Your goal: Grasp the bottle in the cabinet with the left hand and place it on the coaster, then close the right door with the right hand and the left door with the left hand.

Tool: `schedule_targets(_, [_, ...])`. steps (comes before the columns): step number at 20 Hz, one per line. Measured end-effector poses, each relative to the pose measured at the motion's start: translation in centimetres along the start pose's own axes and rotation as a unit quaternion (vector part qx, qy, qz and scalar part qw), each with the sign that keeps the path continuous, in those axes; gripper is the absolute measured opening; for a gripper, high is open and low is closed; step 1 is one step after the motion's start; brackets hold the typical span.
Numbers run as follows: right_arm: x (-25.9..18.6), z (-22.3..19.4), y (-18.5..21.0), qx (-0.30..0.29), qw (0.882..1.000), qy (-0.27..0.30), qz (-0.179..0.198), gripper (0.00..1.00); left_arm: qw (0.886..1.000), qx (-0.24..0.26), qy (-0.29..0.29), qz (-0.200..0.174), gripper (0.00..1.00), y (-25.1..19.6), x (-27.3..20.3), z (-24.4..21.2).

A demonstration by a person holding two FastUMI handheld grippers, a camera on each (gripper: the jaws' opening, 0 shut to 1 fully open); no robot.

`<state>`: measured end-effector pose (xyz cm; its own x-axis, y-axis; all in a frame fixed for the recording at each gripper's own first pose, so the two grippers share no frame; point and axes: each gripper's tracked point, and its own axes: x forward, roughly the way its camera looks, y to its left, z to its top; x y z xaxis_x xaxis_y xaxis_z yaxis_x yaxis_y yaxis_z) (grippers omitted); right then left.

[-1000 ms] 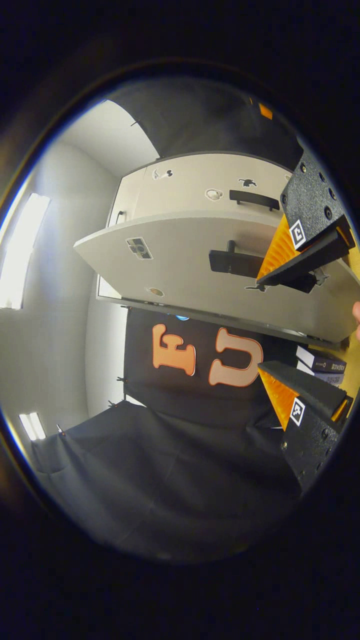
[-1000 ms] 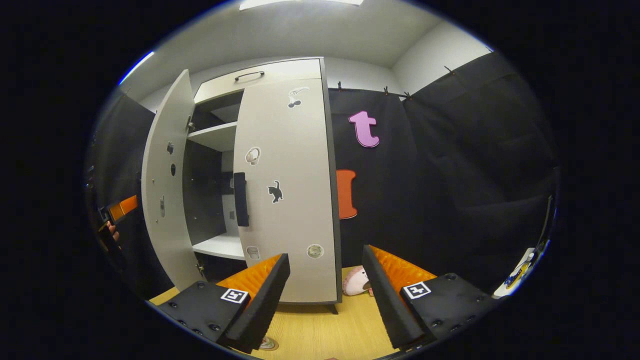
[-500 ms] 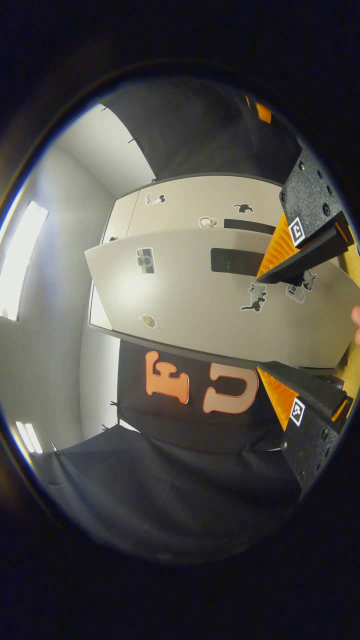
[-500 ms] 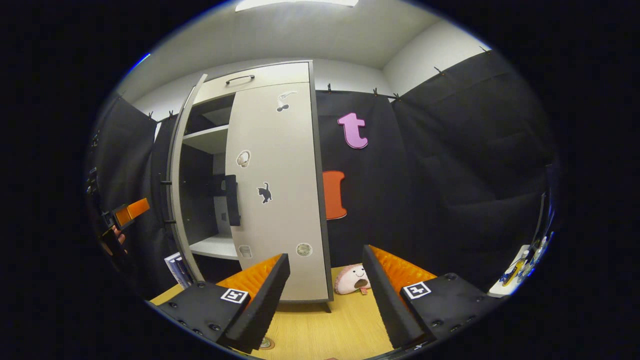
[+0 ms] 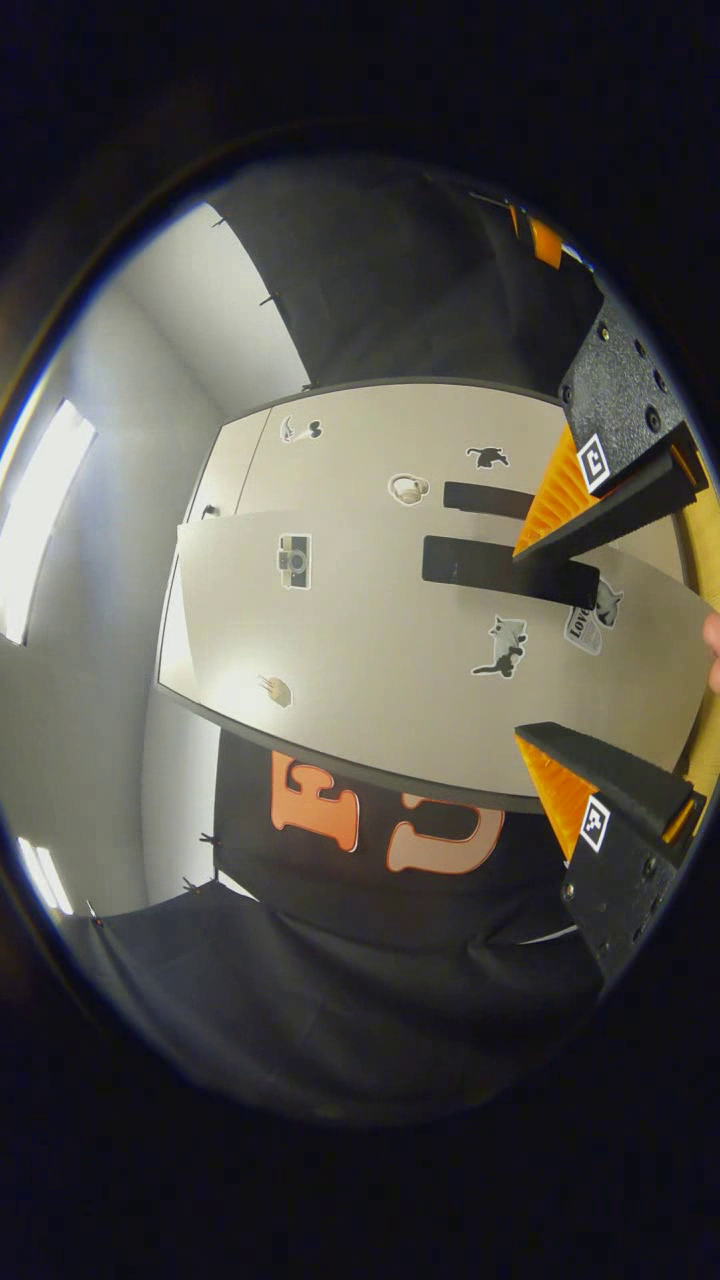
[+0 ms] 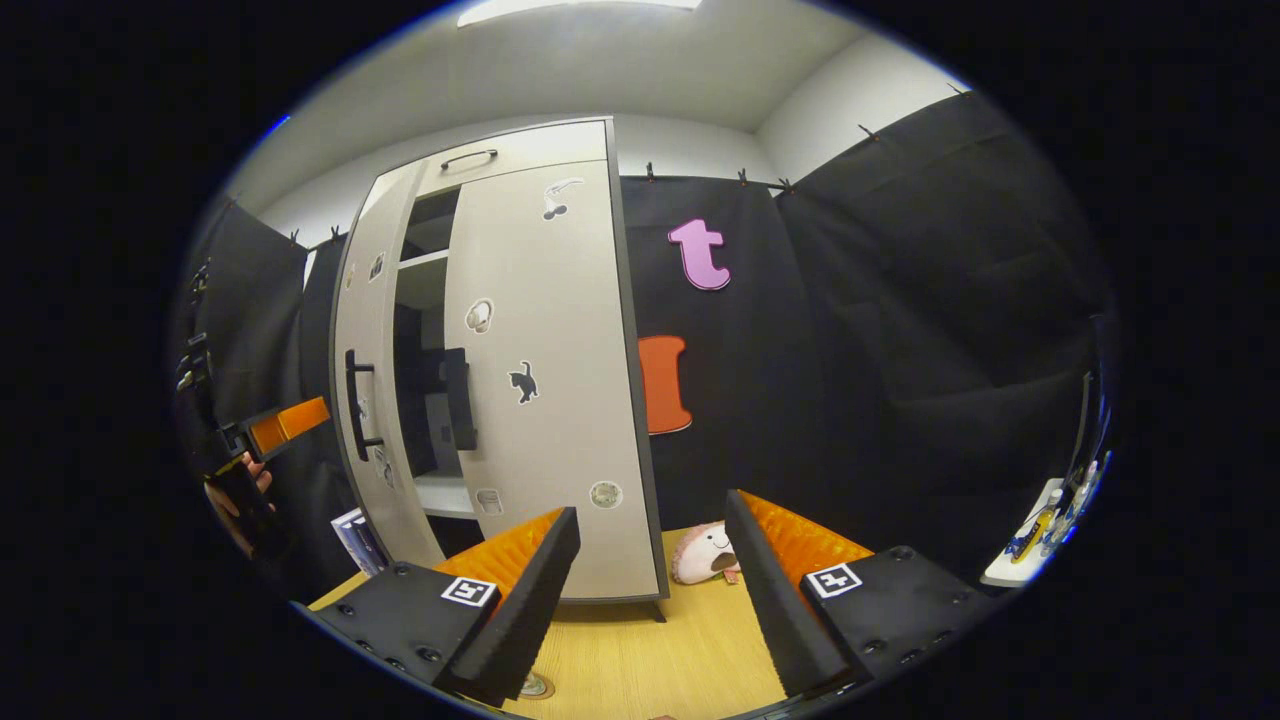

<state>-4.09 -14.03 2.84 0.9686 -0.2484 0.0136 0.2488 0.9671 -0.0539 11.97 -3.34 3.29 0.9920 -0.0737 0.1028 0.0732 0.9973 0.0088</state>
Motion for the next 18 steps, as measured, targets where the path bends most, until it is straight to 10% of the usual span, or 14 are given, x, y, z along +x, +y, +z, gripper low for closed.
schedule_targets(18, [0.2, 0.1, -2.8, -0.002, 0.999, -0.01, -0.034, 0.96, 0.998, -0.039, 0.056, -0.004, 0.94, -0.8, 5.0, -4.6])
